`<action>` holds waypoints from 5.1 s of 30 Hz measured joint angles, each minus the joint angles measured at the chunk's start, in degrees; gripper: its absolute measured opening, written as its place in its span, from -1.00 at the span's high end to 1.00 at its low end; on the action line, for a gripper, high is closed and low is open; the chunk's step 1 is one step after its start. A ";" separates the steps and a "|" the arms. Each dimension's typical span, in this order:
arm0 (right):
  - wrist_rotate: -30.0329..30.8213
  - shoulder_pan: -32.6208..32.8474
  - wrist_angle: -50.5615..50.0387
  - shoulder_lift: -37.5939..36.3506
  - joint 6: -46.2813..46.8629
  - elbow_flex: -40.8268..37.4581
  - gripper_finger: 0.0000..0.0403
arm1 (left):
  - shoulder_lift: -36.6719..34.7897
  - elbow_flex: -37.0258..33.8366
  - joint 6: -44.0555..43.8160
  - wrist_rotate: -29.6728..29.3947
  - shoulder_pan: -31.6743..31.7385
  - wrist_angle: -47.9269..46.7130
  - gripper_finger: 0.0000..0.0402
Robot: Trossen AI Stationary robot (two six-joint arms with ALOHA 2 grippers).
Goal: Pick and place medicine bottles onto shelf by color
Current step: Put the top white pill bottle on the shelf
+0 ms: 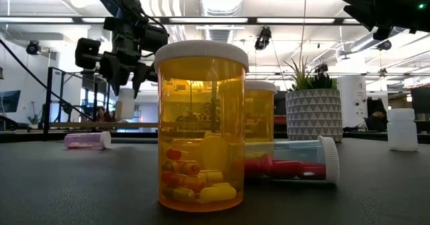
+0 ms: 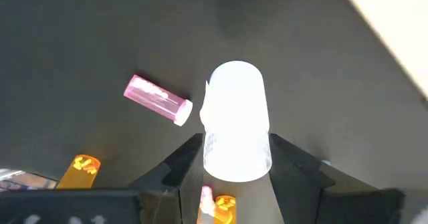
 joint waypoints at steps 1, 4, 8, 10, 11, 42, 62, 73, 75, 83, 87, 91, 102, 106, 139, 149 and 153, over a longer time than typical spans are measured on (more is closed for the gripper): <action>-0.01 0.00 0.00 0.00 0.00 0.01 -0.07 | -0.02 0.53 0.04 -0.80 0.75 -0.94 0.36; -0.01 0.00 0.00 -0.01 0.00 0.00 -0.07 | -0.04 2.40 0.12 -3.14 3.12 -3.27 0.36; -0.01 0.00 0.00 0.00 0.00 0.01 -0.07 | -0.04 4.26 3.29 -5.98 6.46 -5.31 0.36; -0.02 0.00 0.00 0.00 0.00 0.02 -0.07 | -0.06 4.60 6.26 -7.10 8.22 -5.40 0.36; -0.02 0.00 0.00 0.00 0.00 0.00 -0.07 | -0.06 4.68 7.73 -7.40 9.21 -5.38 0.36; 0.00 0.00 0.00 0.00 0.00 0.00 -0.07 | -0.06 4.89 9.07 -13.44 28.59 3.43 0.36; -0.02 0.00 0.00 0.00 0.00 0.00 -0.07 | 2.66 5.23 13.05 -16.96 29.10 3.44 0.36; -0.01 0.00 0.00 -0.01 0.00 0.01 -0.07 | 2.92 5.06 13.12 -18.49 29.42 4.62 0.33; 0.00 0.00 0.00 -0.01 0.00 0.01 -0.07 | 2.81 5.01 13.11 -19.16 29.48 4.61 0.30; -0.01 0.00 0.00 0.00 0.00 0.00 -0.07 | 2.78 5.67 12.76 -9.83 29.77 4.72 0.27; -0.01 0.00 0.00 0.00 0.00 0.02 -0.07 | 2.78 6.37 11.43 -4.09 29.77 4.80 0.27; -0.02 0.00 0.00 0.00 0.00 0.02 -0.07 | 2.78 5.69 9.48 -2.29 29.25 4.87 0.26; 0.00 0.00 0.00 0.00 0.00 0.00 -0.07 | 2.75 2.79 8.53 2.98 27.98 6.68 0.26; -0.02 0.00 0.00 0.00 0.00 0.02 -0.07 | 2.71 1.44 8.51 4.54 27.91 7.48 0.26; -0.02 0.00 0.00 0.00 0.00 0.02 -0.07 | 2.67 1.63 8.94 -1.11 28.26 9.18 0.26; -0.01 0.00 0.00 -0.01 0.00 0.01 -0.07 | 2.65 1.90 10.69 -2.63 28.26 10.24 0.26; 0.00 0.00 0.00 0.00 0.00 0.02 -0.07 | 2.65 2.20 12.08 -2.87 28.26 10.25 0.26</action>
